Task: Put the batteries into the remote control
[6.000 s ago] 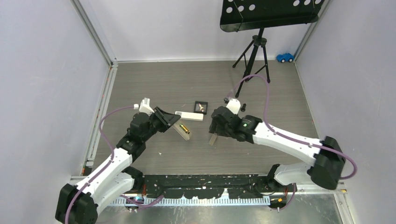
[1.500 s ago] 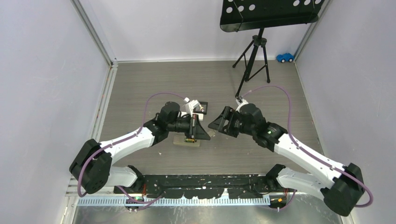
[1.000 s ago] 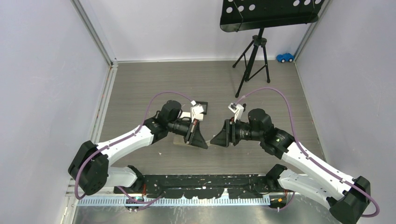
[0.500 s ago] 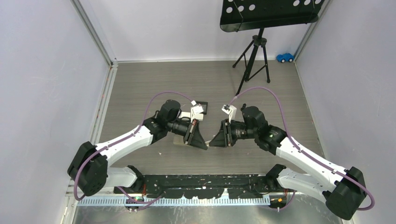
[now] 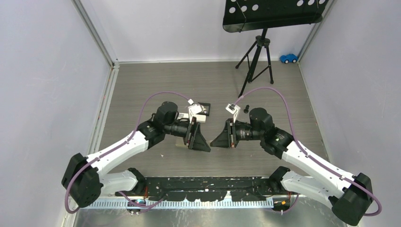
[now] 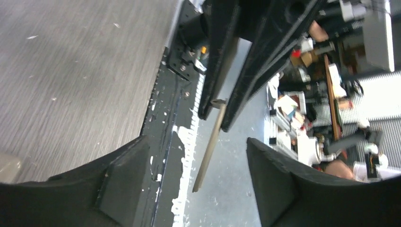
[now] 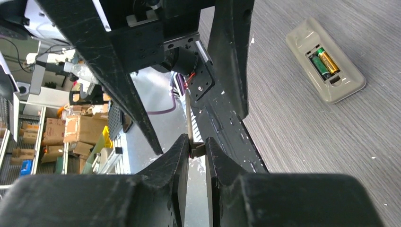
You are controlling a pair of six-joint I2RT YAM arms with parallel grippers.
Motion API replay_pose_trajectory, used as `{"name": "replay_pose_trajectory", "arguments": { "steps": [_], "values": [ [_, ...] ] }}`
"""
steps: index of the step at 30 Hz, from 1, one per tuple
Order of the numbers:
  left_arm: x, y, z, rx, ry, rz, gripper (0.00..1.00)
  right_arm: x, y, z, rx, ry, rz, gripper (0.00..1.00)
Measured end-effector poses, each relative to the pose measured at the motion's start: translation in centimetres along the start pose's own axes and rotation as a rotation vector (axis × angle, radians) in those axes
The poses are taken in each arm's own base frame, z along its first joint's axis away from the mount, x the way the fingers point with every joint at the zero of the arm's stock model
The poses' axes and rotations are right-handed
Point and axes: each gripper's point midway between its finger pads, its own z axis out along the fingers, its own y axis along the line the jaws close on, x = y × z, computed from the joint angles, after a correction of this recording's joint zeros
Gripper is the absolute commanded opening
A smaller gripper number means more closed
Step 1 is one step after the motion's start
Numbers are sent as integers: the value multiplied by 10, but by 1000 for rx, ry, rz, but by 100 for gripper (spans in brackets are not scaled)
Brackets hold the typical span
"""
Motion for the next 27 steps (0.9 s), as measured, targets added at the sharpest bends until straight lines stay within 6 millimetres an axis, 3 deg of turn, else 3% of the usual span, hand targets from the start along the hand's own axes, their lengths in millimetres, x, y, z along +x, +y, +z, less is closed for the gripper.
{"name": "replay_pose_trajectory", "arguments": {
  "steps": [3,8,12,15,19,22,27],
  "values": [
    [-6,10,-5,-107,-51,1,96,-6,0,1,8,-30,14,0],
    [-23,37,-30,-354,-186,-9,99,-9,-19,6,80,-88,71,0],
    [-41,64,-71,-592,-368,-74,98,-8,-62,23,223,-111,207,0],
    [-43,86,-101,-730,-491,-155,93,2,-94,42,313,-100,333,0],
    [-14,133,-132,-927,-550,-336,84,29,-120,63,417,-73,447,0],
    [12,160,-142,-1026,-524,-444,77,31,-123,74,429,-95,480,0],
    [38,179,-142,-1095,-458,-521,73,29,-136,93,451,-123,542,0]
  ]
}}
